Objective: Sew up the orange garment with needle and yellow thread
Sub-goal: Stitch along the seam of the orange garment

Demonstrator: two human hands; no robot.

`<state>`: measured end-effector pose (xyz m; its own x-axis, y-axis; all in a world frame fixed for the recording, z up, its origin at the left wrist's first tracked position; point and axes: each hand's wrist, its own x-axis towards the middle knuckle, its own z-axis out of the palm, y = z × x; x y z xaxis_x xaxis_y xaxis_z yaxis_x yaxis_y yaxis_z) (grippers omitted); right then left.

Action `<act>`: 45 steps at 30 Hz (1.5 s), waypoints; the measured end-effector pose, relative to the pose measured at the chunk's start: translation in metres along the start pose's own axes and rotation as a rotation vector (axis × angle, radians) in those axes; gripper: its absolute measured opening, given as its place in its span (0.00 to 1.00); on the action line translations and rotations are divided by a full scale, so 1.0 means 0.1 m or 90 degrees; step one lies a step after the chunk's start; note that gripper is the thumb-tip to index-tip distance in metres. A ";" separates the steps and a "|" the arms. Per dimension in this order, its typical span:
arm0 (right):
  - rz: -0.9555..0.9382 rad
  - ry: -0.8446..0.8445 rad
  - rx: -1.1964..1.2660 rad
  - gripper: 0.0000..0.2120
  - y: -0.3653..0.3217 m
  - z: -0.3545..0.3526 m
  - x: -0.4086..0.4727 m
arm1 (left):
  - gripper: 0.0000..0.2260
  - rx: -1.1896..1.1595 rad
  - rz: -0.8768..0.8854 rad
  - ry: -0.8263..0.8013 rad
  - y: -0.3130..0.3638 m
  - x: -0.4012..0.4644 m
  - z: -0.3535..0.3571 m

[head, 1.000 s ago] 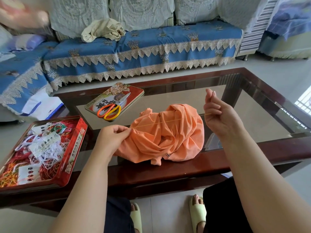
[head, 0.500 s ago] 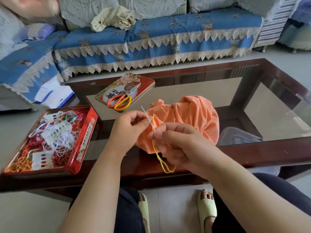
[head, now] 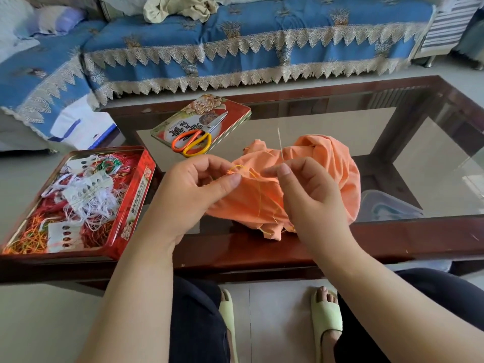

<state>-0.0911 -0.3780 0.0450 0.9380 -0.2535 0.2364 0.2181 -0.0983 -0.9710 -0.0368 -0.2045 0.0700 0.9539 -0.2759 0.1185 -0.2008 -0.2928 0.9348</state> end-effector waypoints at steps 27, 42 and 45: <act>-0.094 0.175 0.039 0.07 -0.23 -0.32 0.26 | 0.19 -0.034 -0.125 -0.341 0.00 -0.05 0.14; -0.086 0.419 0.175 0.08 -0.32 -0.67 0.20 | 0.15 0.213 -0.058 -0.273 0.00 -0.03 0.31; 0.016 0.273 0.028 0.09 -0.18 -0.43 0.10 | 0.11 0.225 -0.010 -0.161 -0.01 -0.03 0.41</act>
<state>-0.0973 -0.4197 0.0659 0.7481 -0.6335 0.1975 0.2167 -0.0481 -0.9751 -0.0485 -0.2413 0.0547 0.8818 -0.4712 -0.0215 -0.2926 -0.5823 0.7585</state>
